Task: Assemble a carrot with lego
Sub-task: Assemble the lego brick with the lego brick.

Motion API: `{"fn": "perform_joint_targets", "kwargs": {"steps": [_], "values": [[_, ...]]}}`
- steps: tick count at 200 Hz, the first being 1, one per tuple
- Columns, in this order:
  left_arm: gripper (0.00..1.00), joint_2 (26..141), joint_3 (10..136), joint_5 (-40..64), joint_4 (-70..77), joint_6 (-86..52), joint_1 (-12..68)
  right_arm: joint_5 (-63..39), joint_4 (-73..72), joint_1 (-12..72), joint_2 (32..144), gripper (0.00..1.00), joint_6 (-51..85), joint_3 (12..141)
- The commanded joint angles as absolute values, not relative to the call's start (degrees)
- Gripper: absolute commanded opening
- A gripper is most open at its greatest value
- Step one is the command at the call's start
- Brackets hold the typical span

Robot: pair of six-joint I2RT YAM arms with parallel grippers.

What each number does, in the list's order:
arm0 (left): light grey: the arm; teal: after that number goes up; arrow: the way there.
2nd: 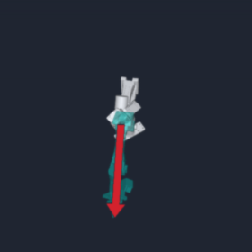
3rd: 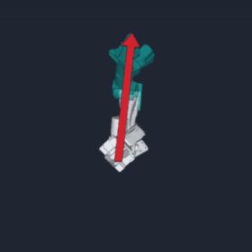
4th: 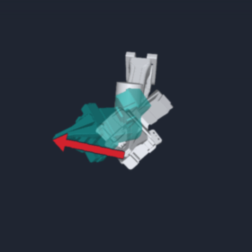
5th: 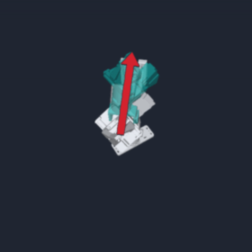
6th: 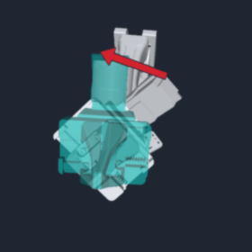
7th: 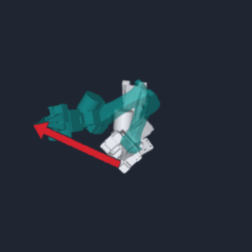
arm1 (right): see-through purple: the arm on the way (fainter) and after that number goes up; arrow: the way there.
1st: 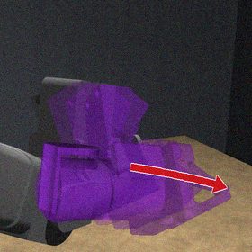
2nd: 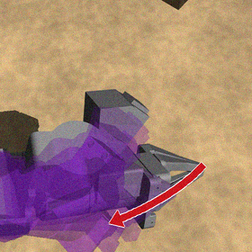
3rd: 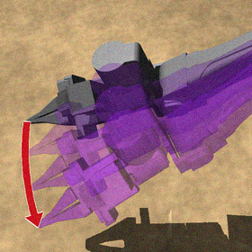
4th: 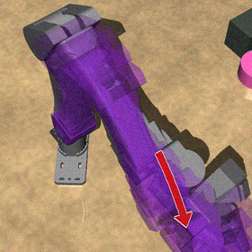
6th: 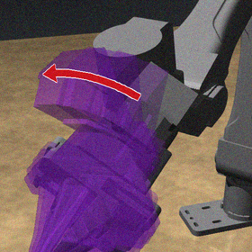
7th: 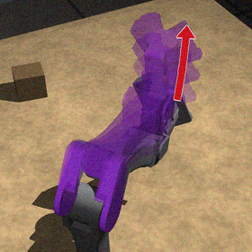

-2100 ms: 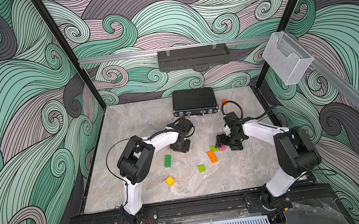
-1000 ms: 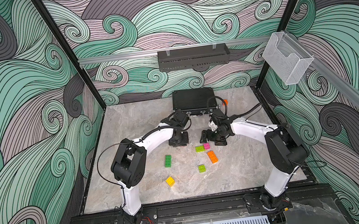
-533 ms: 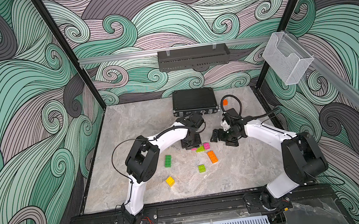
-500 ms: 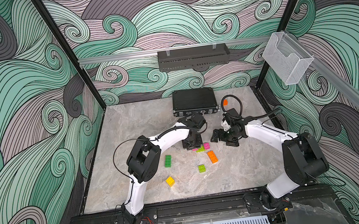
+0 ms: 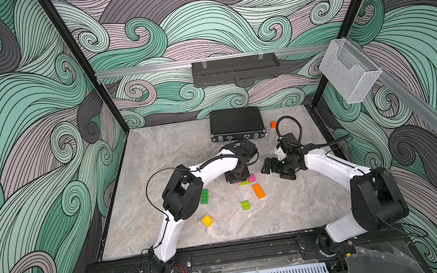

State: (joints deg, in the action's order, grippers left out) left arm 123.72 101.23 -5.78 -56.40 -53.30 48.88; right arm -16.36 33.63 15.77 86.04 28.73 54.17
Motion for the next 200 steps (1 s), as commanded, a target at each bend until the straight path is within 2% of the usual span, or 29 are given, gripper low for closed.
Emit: {"fn": "perform_joint_targets", "kwargs": {"steps": [1,200], "values": [[0.00,125.2,103.2,-6.9,-59.3,-55.2,48.7,-16.5,34.3,15.5,85.6,0.96,28.3,54.1],[0.00,127.5,102.2,-3.9,-57.6,-57.2,48.7,-17.2,34.4,13.8,86.0,0.96,27.7,54.3]]}}
